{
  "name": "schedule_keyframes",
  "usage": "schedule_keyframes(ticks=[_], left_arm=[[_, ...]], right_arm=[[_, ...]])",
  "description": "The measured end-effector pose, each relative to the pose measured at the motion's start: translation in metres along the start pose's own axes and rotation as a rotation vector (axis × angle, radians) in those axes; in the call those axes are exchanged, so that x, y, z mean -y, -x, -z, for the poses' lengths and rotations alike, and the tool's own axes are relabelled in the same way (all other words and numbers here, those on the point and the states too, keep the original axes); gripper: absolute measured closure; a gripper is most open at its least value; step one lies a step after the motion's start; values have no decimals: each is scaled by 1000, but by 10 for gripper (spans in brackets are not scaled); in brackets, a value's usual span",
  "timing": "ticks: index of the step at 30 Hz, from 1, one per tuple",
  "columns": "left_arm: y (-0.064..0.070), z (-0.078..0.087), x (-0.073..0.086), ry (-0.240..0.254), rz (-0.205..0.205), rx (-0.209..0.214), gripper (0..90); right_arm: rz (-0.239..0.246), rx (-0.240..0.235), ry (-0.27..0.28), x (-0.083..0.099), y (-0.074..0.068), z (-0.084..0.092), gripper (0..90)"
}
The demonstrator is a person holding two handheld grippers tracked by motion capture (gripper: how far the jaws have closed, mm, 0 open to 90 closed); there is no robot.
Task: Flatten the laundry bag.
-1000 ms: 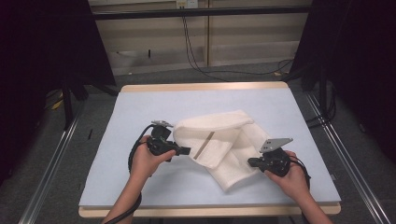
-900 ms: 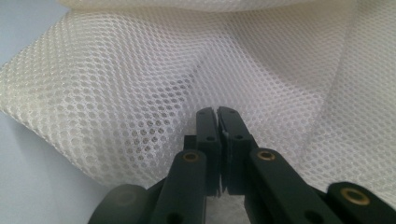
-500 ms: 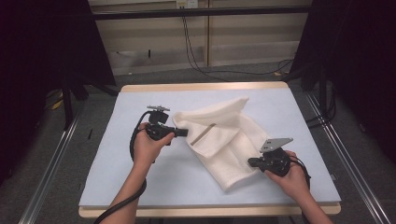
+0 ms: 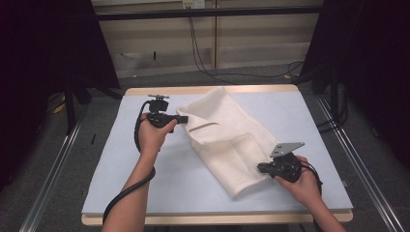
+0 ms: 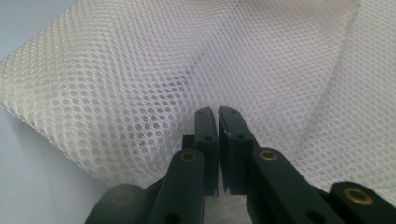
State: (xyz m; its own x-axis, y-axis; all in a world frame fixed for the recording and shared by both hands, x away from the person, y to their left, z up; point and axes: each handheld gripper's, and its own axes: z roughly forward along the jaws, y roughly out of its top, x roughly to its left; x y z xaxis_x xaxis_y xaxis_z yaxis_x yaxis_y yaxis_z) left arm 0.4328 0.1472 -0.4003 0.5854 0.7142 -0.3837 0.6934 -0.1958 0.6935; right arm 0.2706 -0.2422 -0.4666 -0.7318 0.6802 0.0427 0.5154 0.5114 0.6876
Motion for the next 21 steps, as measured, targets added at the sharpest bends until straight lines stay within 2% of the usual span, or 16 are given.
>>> schedule_keyframes(ticks=[1, 2, 3, 6, 7, 10, 14, 17, 21], left_arm=[[-1, -1, 0, -11, -8, -1, 715], [-2, -3, 2, 8, -13, 1, 600], [-3, -3, 4, 10, -22, 1, 555], [-4, -4, 7, 0, -4, 17, 453], [-3, -6, 12, -16, -14, 11, 414], [-1, -4, 18, -9, -12, 15, 319], [4, 3, 23, -20, -44, 37, 248], [6, 11, 25, -28, -69, 37, 201], [5, 18, 29, -24, -80, 26, 198]], right_arm=[[-2, 0, 1, 0, 1, 1, 852], [-3, 2, 7, 1, 2, 2, 847], [-9, 2, 6, 2, 3, 2, 847], [-16, 4, 8, 3, 3, 3, 845], [-16, -2, 9, 3, 3, 3, 844], [-12, 5, 6, 2, 1, 3, 840], [-7, -1, 5, 1, 0, 3, 837], [-10, -2, 6, 1, -1, 2, 833], [-11, 4, 0, 0, -2, 1, 833]])
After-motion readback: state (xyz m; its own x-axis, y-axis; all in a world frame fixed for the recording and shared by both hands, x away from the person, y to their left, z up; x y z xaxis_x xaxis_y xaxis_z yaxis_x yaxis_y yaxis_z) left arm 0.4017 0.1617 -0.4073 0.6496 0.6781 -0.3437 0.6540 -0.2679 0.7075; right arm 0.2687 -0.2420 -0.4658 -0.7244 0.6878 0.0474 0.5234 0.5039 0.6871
